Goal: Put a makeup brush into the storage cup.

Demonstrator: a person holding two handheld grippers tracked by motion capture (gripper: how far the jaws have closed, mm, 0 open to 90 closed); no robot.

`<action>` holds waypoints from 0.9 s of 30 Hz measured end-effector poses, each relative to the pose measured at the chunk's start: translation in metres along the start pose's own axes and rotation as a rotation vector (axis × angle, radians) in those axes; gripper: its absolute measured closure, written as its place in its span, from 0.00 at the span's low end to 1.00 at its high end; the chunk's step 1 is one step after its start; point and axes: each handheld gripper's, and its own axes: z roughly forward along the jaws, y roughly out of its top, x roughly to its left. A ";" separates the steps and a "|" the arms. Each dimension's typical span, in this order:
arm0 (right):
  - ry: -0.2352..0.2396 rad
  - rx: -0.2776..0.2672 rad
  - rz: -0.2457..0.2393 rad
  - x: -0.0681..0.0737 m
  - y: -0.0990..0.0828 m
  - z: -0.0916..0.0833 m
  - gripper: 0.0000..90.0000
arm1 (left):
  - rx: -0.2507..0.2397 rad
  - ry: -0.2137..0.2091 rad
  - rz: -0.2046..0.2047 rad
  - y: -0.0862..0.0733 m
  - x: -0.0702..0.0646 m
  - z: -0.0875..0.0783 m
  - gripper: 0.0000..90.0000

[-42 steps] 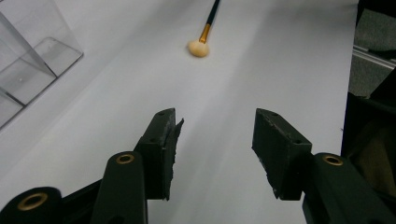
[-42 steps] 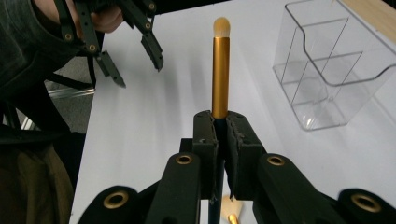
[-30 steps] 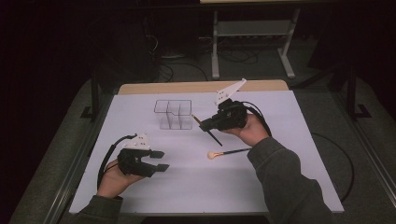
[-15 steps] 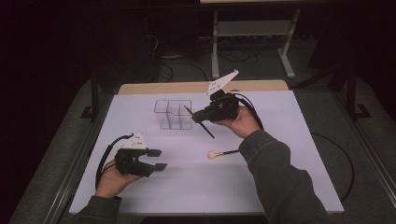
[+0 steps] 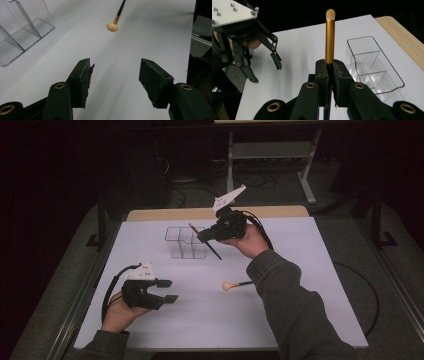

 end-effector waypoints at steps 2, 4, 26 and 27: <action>-0.005 -0.001 -0.009 -0.003 0.004 0.001 0.92 | -0.004 0.002 -0.001 0.000 0.000 -0.001 0.47; -0.002 -0.005 -0.010 -0.004 0.006 0.002 0.92 | -0.010 0.003 0.000 0.000 0.000 -0.001 0.47; -0.027 -0.028 0.002 -0.025 0.041 0.011 0.92 | -0.020 0.006 -0.009 -0.001 0.000 -0.007 0.44; -0.030 -0.037 0.010 -0.026 0.044 0.011 0.92 | -0.023 0.006 -0.009 -0.001 0.000 -0.007 0.44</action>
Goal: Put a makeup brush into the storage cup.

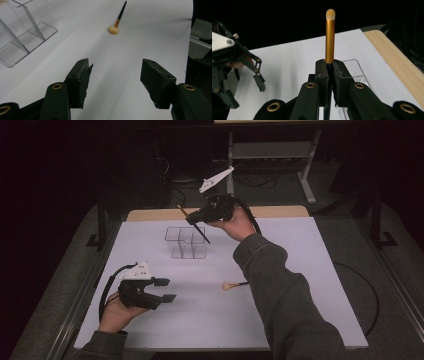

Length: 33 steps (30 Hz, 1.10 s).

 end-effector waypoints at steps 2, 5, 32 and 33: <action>-0.002 -0.007 -0.006 -0.002 0.002 0.001 0.92 | 0.001 0.000 0.002 0.000 0.000 0.000 0.44; -0.008 -0.009 -0.003 -0.006 0.005 0.002 0.92 | -0.002 -0.003 0.005 0.000 0.000 0.000 0.44; -0.042 -0.038 0.029 -0.040 0.032 0.024 0.92 | 0.001 0.002 0.003 -0.003 0.006 -0.005 0.43; -0.042 -0.038 0.029 -0.040 0.032 0.024 0.92 | 0.001 0.002 0.003 -0.003 0.006 -0.005 0.43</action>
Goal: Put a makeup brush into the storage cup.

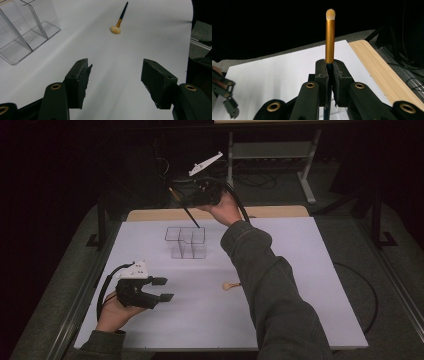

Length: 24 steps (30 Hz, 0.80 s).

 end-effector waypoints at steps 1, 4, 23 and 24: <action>-0.002 -0.001 0.007 -0.001 0.000 0.001 0.92 | -0.005 -0.002 -0.005 0.000 0.000 0.001 0.43; -0.014 -0.004 0.011 -0.007 0.000 0.007 0.92 | 0.003 -0.004 -0.003 0.000 -0.001 0.002 0.42; -0.027 -0.027 0.066 -0.016 -0.012 0.040 0.91 | -0.005 -0.004 -0.001 0.000 -0.001 0.000 0.42; -0.028 -0.026 0.066 -0.016 -0.012 0.041 0.91 | -0.004 -0.004 0.000 0.000 -0.001 0.000 0.42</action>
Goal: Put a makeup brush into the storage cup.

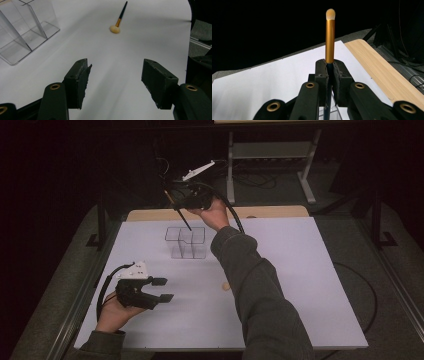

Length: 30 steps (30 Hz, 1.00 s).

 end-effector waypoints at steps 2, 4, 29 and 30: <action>-0.001 -0.001 0.001 0.000 0.000 0.001 0.91 | -0.004 -0.002 -0.007 0.000 0.000 0.000 0.42; 0.002 0.000 0.015 -0.001 -0.002 0.004 0.91 | -0.010 -0.010 -0.002 0.001 -0.001 0.000 0.42; 0.006 -0.001 0.059 -0.004 -0.012 0.018 0.91 | -0.011 0.005 -0.018 -0.003 0.003 -0.002 0.40; 0.006 -0.001 0.059 -0.004 -0.012 0.018 0.91 | -0.011 0.005 -0.018 -0.003 0.003 -0.002 0.40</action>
